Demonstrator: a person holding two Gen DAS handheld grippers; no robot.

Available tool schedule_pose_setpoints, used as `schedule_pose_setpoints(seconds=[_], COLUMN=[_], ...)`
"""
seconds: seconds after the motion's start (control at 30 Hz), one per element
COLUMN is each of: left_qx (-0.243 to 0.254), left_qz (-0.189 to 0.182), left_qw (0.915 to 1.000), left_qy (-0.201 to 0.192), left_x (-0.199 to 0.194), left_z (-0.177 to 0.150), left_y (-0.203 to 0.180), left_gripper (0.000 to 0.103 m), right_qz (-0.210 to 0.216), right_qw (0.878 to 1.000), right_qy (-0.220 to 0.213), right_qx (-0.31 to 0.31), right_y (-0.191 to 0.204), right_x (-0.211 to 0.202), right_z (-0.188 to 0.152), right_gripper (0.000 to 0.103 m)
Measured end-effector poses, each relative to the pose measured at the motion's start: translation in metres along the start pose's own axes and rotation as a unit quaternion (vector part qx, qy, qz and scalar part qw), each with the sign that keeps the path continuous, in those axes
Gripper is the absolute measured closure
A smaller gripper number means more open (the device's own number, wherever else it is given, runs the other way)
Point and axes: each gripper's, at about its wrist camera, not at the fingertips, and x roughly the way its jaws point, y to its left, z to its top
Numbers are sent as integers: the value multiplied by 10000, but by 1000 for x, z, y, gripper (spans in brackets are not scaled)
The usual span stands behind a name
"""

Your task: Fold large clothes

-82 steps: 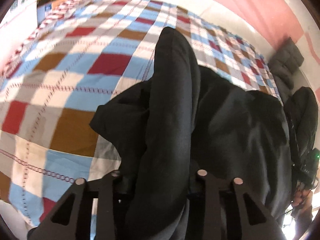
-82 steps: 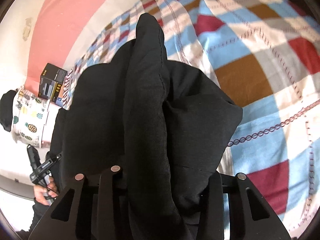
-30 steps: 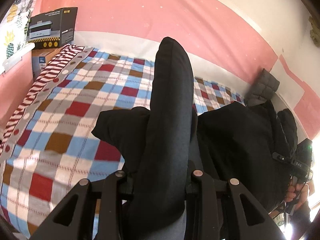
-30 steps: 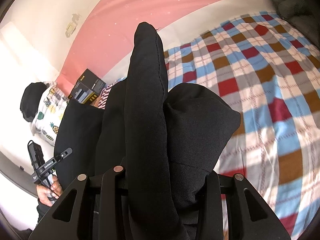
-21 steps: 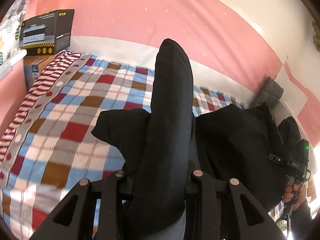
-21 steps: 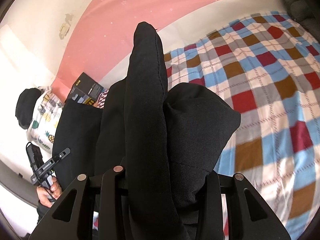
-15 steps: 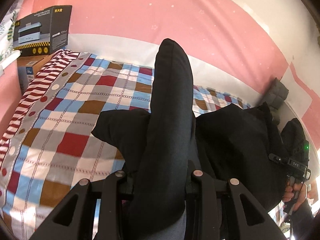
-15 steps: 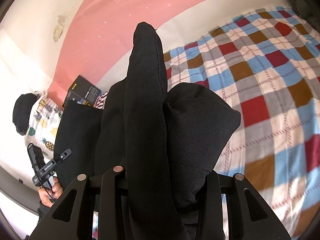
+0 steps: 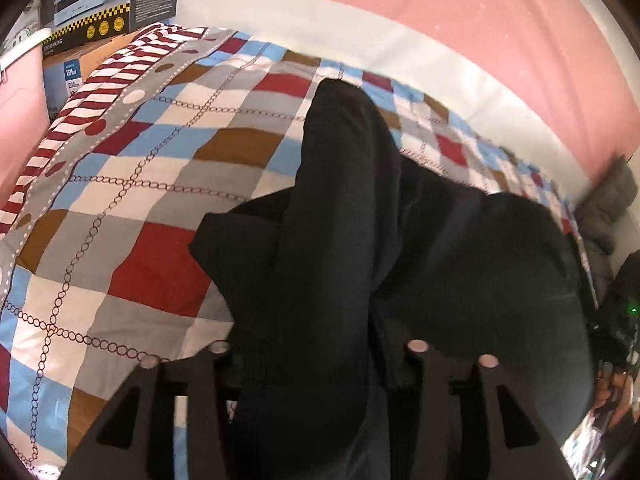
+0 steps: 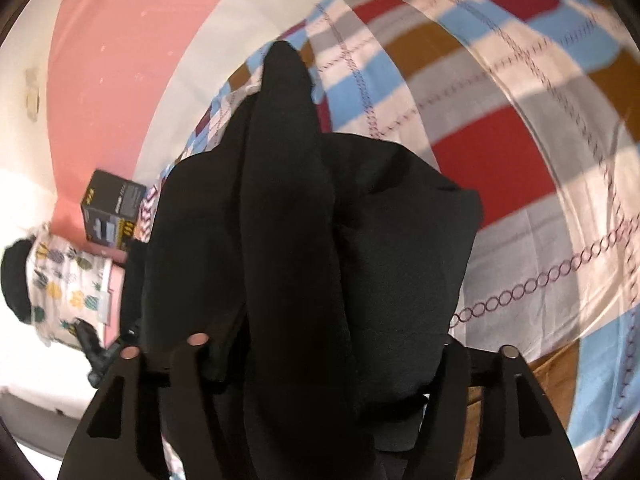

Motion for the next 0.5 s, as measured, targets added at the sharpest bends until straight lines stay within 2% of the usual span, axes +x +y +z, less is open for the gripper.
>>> schedule_pose_setpoints(seconds=[0.07, 0.17, 0.23, 0.27, 0.33, 0.43, 0.5], left_qx=[-153, -352, -417, -470, -551, -636, -488], left_qz=[-45, -177, -221, -224, -166, -40, -104], left_qw=[9999, 9992, 9989, 9986, 9976, 9947, 9952], left_qy=[18, 49, -28, -107, -378, -804, -836], left_x=[-1, -13, -27, -36, -54, -77, -79], left_z=[-1, 0, -1, -2, -5, -7, -6], left_y=[4, 12, 16, 18, 21, 22, 13], left_gripper=[46, 45, 45, 45, 45, 46, 46], right_qz=[0, -194, -505, -651, -1076, -1365, -1393], right_qw=[10000, 9997, 9980, 9966, 9886, 9765, 9739], right_qy=[-40, -178, -317, -382, -838, -1462, -1449], right_qx=[78, -10, -230, -318, -642, -800, -1050], right_y=[-1, 8, 17, 19, 32, 45, 56], right_x=[-4, -20, -37, -41, -64, -93, -90], right_z=[-2, -3, -7, -6, -13, -16, -16], right_gripper=[35, 34, 34, 34, 35, 35, 35])
